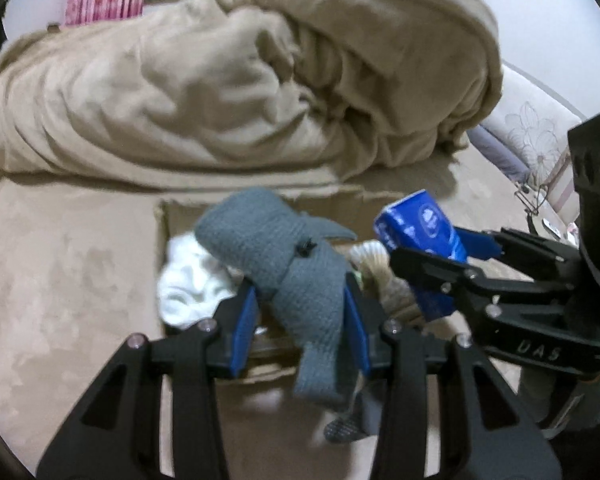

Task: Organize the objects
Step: 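Carry the glove and Vinda pack into the box and open both grippers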

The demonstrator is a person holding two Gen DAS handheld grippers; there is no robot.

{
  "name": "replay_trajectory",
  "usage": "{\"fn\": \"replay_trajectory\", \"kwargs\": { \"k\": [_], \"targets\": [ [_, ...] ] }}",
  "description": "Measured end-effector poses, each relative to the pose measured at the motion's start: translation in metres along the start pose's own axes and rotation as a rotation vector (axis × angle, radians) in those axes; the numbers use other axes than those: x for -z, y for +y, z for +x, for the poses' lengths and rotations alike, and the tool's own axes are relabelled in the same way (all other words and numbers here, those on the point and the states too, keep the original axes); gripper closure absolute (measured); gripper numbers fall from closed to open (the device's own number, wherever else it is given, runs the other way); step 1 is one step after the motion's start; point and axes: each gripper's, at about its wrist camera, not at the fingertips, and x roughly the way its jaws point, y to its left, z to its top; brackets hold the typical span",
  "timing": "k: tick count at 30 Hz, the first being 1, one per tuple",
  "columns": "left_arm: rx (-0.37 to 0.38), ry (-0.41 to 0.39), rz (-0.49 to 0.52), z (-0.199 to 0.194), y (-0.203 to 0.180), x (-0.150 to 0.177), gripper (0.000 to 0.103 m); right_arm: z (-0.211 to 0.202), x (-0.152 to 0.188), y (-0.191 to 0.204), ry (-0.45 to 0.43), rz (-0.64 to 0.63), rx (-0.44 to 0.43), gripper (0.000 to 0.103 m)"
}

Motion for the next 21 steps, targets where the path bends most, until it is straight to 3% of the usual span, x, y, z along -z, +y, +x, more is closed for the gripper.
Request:
{"fn": "replay_trajectory", "kwargs": {
  "k": [10,14,17,21],
  "targets": [
    [0.003,0.037,-0.001,0.015,0.004,0.005,0.057,0.028,0.011,-0.018,0.059,0.104,-0.03,0.047],
    [-0.009,0.031,-0.003,0.007,0.001,0.003,0.051,0.021,0.008,-0.021,0.032,0.122,-0.024,0.03],
    [-0.028,0.017,-0.008,-0.005,-0.001,0.002,0.038,0.009,0.006,-0.024,0.007,0.139,-0.026,0.028],
    [-0.04,-0.015,0.004,-0.027,-0.008,0.0,0.035,-0.008,0.004,-0.026,-0.027,0.152,-0.023,0.022]
  ]
}}
